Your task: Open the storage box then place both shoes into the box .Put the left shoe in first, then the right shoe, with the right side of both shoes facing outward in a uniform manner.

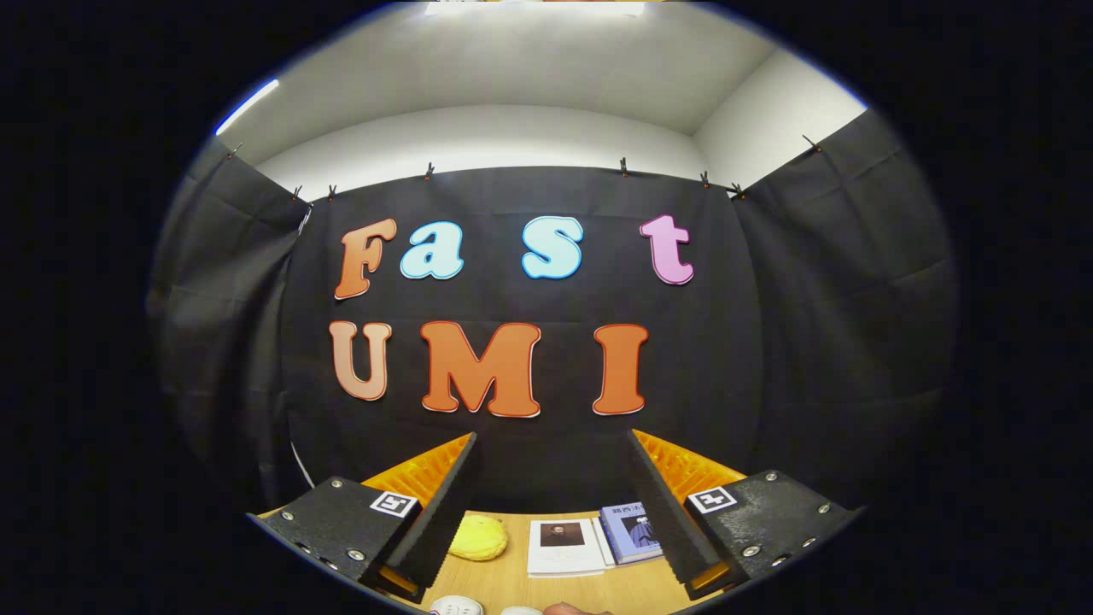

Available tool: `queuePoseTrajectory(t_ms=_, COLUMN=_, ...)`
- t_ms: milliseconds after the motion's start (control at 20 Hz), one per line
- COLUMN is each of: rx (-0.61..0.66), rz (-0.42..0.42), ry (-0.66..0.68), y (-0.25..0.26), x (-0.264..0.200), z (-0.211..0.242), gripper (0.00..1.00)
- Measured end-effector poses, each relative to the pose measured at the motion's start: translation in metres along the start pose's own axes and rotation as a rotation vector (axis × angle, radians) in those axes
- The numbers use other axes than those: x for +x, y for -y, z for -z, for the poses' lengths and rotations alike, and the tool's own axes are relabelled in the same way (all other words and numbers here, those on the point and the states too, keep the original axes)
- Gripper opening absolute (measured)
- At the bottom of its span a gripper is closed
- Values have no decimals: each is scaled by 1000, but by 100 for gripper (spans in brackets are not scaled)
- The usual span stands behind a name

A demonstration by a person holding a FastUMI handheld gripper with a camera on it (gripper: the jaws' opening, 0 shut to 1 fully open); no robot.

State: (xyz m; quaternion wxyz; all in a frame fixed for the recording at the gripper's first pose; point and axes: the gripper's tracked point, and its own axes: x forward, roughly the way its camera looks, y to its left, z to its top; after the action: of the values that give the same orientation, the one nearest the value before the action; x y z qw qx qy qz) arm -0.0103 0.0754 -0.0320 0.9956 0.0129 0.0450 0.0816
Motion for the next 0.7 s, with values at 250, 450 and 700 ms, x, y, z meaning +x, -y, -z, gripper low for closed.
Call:
queuePoseTrajectory(t_ms=250, rx=63, rz=-101, ry=-131, y=-41, x=5, z=44, gripper=99)
queuePoseTrajectory(t_ms=450, rx=158, rz=-178, ry=-309, y=-79, x=10, z=103, gripper=99)
queuePoseTrajectory(t_ms=700, rx=244, rz=-329, ry=-586, y=-141, x=-15, z=184, gripper=99)
